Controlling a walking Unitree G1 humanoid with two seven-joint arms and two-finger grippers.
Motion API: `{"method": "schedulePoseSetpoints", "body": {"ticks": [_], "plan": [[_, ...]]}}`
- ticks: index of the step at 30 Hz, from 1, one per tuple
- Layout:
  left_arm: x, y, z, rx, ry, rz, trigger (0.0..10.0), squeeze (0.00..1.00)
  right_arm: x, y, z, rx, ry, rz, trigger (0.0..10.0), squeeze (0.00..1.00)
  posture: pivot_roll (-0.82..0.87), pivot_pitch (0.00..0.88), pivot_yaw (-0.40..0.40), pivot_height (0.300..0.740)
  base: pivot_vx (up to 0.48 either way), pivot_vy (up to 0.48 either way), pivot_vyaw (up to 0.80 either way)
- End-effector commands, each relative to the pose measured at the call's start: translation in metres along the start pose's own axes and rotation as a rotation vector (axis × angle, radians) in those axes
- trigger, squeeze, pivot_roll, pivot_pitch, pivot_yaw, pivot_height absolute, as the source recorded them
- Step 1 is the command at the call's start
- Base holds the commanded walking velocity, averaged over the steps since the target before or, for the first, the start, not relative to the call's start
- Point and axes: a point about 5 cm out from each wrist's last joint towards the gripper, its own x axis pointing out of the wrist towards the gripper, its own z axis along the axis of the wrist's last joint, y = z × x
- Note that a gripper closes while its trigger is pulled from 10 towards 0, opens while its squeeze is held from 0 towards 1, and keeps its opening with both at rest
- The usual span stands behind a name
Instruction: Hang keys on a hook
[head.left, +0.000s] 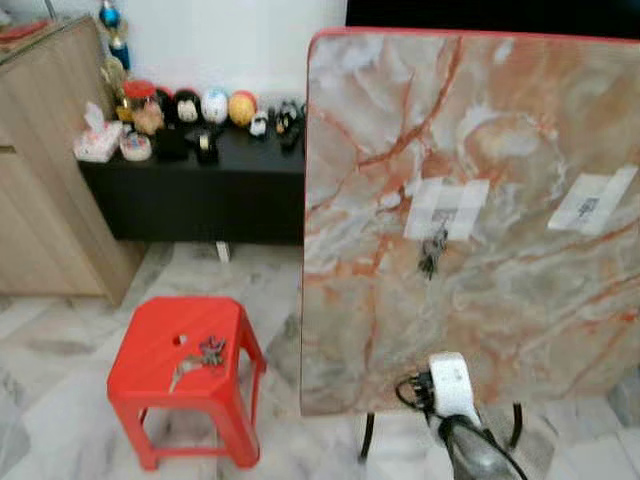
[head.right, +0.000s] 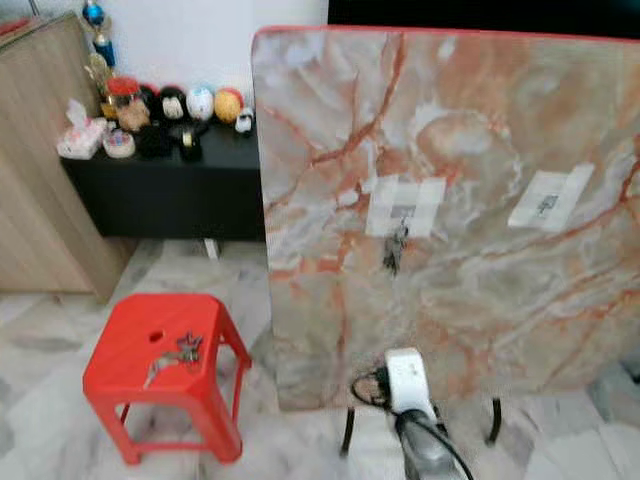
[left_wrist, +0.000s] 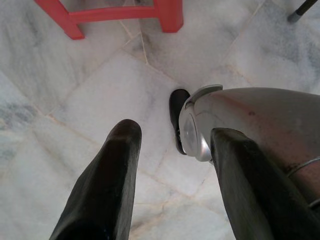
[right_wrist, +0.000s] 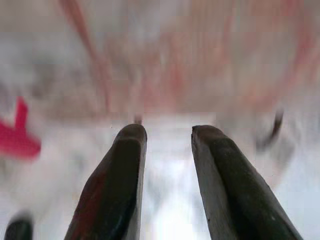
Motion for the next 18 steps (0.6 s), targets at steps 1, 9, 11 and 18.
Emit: {"method": "schedulePoseSetpoints", "body": {"ticks": [1, 9, 11, 18], "plan": [[0.000, 0.001, -0.001, 0.023, 0.011, -0.002, 10.0, 0.00, -0.001, -0.002, -0.014, 0.091, 0.064, -0.045, 10.0, 0.00, 0.05, 0.000, -0.047, 0.740, 0.000, 0.000, 0.00], [0.000, 0.004, 0.001, 0.049, 0.010, 0.002, 10.0, 0.00, -0.026, -0.008, -0.086, 0.182, 0.371, -0.158, 10.0, 0.00, 0.06, 0.000, -0.025, 0.740, 0.000, 0.000, 0.00], [0.000, 0.004, 0.001, 0.041, 0.004, 0.008, 10.0, 0.00, -0.027, -0.009, -0.088, 0.231, 0.372, -0.163, 10.0, 0.00, 0.07, 0.000, -0.031, 0.740, 0.000, 0.000, 0.00], [0.000, 0.006, 0.001, 0.021, 0.004, 0.019, 10.0, 0.00, -0.020, -0.010, -0.075, 0.228, 0.313, -0.105, 10.0, 0.00, 0.07, 0.000, -0.031, 0.740, 0.000, 0.000, 0.00]]}}
